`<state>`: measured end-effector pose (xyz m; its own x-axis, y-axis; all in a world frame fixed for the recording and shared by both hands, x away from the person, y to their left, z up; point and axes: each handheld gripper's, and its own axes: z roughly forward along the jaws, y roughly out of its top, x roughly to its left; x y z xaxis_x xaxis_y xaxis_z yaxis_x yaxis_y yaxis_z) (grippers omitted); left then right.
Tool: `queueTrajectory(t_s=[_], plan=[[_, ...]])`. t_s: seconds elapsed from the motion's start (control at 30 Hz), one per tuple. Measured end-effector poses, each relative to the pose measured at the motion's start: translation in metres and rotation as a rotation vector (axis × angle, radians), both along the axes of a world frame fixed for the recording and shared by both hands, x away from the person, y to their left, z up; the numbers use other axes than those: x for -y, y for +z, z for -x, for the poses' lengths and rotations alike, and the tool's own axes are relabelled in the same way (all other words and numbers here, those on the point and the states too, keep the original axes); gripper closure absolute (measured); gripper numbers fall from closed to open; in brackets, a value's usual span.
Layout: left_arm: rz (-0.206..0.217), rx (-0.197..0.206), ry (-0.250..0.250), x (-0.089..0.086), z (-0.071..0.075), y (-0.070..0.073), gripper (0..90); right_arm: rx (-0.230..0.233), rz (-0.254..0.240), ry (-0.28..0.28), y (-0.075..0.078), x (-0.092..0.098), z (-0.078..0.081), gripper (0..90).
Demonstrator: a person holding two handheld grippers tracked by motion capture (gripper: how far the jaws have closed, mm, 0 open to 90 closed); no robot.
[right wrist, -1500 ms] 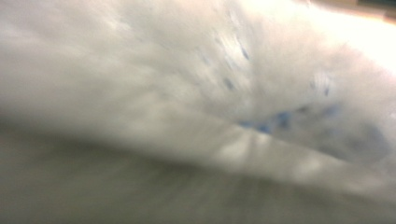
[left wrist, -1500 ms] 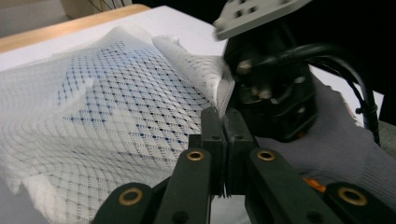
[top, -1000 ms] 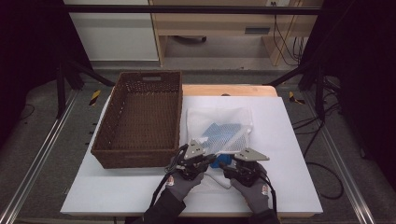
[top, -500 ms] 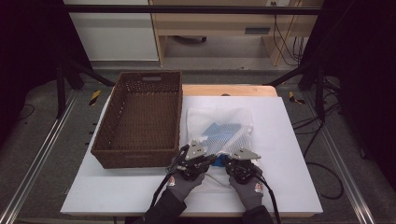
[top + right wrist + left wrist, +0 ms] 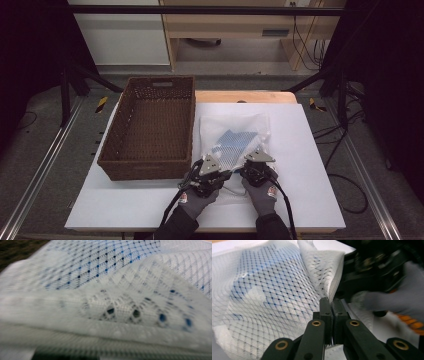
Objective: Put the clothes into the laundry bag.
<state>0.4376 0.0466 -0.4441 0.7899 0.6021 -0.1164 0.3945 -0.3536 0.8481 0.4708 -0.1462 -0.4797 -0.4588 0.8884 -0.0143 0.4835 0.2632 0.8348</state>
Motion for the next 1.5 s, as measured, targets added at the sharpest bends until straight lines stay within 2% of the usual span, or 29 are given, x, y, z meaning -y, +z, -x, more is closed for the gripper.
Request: queueTrajectory(t_s=[0.07, 0.1, 0.27, 0.37, 0.47, 0.57, 0.63, 0.77, 0.8, 1.03, 1.1, 1.17, 1.23, 1.3, 1.37, 1.5], plan=[[-0.004, -0.003, 0.001, 0.001, -0.001, -0.002, 88.4, -0.032, -0.05, 0.059, 0.006, 0.007, 0.01, 61.3], [-0.005, -0.003, 0.002, 0.001, -0.001, -0.002, 88.4, -0.026, -0.063, 0.078, 0.009, 0.011, 0.017, 59.5], [-0.02, -0.005, 0.002, 0.002, -0.002, -0.003, 88.2, -0.03, -0.111, 0.153, 0.023, 0.029, 0.046, 55.3], [-0.034, -0.012, 0.003, 0.001, -0.002, -0.005, 85.8, -0.026, -0.13, 0.168, 0.031, 0.04, 0.058, 54.9], [-0.04, -0.022, 0.004, -0.002, -0.001, -0.006, 80.5, -0.013, -0.159, 0.152, 0.04, 0.053, 0.063, 54.9], [-0.053, -0.028, 0.0, -0.007, 0.003, -0.005, 69.6, 0.023, -0.161, 0.093, 0.045, 0.067, 0.061, 54.5], [-0.057, -0.033, 0.011, -0.011, 0.005, -0.003, 66.0, 0.027, -0.174, 0.074, 0.045, 0.074, 0.058, 54.4], [-0.081, -0.009, 0.028, -0.024, 0.014, 0.002, 60.5, 0.041, -0.139, 0.014, 0.043, 0.087, 0.056, 54.4], [-0.082, -0.008, 0.036, -0.029, 0.016, 0.001, 60.0, 0.043, -0.117, -0.009, 0.041, 0.09, 0.054, 54.6], [-0.135, -0.027, 0.115, -0.054, 0.026, -0.016, 61.2, -0.083, 0.019, -0.101, 0.007, 0.104, 0.038, 54.7], [-0.132, -0.044, 0.131, -0.057, 0.026, -0.025, 62.2, -0.106, 0.033, -0.105, 0.001, 0.105, 0.036, 54.7], [-0.149, -0.06, 0.138, -0.058, 0.025, -0.031, 63.5, -0.126, 0.048, -0.113, -0.004, 0.106, 0.033, 54.1], [-0.149, -0.058, 0.148, -0.058, 0.024, -0.034, 63.7, -0.122, 0.019, -0.119, -0.003, 0.108, 0.034, 55.2], [-0.154, -0.062, 0.159, -0.057, 0.023, -0.037, 64.0, -0.097, -0.001, -0.125, 0.0, 0.111, 0.035, 56.9], [-0.159, -0.066, 0.174, -0.057, 0.023, -0.041, 65.5, -0.104, -0.01, -0.136, 0.001, 0.114, 0.036, 57.9], [-0.186, -0.045, 0.189, -0.054, 0.025, -0.041, 69.7, -0.127, 0.021, -0.129, -0.005, 0.115, 0.033, 63.5]])
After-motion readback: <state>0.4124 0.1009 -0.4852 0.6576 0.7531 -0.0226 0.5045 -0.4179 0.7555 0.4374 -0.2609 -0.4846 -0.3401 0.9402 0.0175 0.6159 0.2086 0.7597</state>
